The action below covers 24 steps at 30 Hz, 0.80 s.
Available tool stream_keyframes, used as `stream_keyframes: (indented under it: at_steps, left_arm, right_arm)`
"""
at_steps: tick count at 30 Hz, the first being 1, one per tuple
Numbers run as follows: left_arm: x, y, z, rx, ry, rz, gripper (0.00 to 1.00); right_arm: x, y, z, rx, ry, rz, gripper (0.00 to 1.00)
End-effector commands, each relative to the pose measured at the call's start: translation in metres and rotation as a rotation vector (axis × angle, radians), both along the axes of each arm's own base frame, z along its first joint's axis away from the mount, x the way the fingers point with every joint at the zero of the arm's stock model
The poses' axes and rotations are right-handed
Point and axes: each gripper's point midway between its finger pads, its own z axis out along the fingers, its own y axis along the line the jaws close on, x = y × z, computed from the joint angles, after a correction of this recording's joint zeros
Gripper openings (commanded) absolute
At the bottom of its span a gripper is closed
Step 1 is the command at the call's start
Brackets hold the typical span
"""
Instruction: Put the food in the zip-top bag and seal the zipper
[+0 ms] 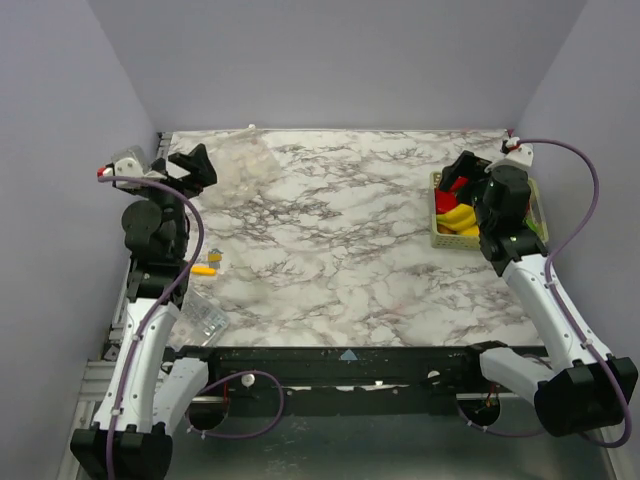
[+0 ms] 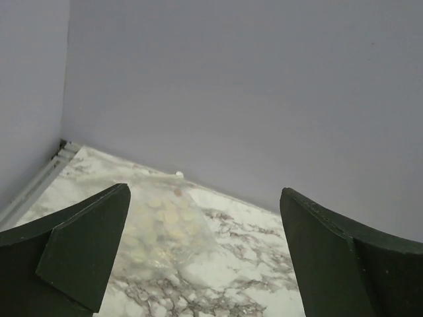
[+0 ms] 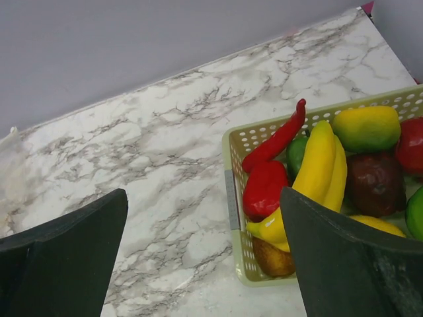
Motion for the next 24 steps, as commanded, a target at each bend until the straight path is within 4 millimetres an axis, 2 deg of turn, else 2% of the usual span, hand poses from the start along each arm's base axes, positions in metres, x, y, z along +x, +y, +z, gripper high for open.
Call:
stream_keyframes:
  at_steps: [1, 4, 6, 9, 14, 16, 18, 22, 24]
  left_arm:
    - [0.03, 0.016, -0.074, -0.145, 0.336, 0.105, 0.99]
    - [0.043, 0.025, -0.102, -0.293, 0.453, 0.158, 0.99]
    - [0.055, 0.026, -0.113, -0.4, 0.474, 0.134, 0.99]
    - [0.068, 0.022, -0.131, -0.555, 0.538, 0.118, 0.99]
    - [0.083, 0.02, -0.18, -0.831, 0.69, 0.101, 0.98]
    - [0.089, 0.014, -0.196, -0.934, 0.728, 0.063, 0.96]
    - [0.094, 0.014, -0.206, -0.975, 0.748, 0.065, 0.98]
    - [0.102, 0.013, -0.223, -1.04, 0.792, 0.101, 0.99]
    - [0.103, 0.012, -0.239, -1.099, 0.842, 0.143, 0.99]
  right_arm:
    - [-0.005, 0.003, -0.003, 0.04, 0.061, 0.0, 1.0]
    - [-0.009, 0.022, 0.003, 0.095, 0.065, 0.094, 1.0]
    - [-0.012, 0.031, 0.004, 0.138, 0.06, 0.132, 1.0]
    - [-0.015, 0.031, 0.0, 0.179, 0.109, 0.11, 1.0]
    - [-0.024, 0.027, -0.006, 0.253, 0.184, 0.044, 1.0]
    - [-0.03, 0.033, -0.006, 0.258, 0.191, 0.082, 1.0]
    - [-0.035, 0.038, -0.009, 0.25, 0.207, 0.12, 1.0]
    - [-0.04, 0.028, -0.017, 0.234, 0.24, 0.064, 1.0]
    - [-0.042, 0.026, -0.018, 0.221, 0.248, 0.056, 1.0]
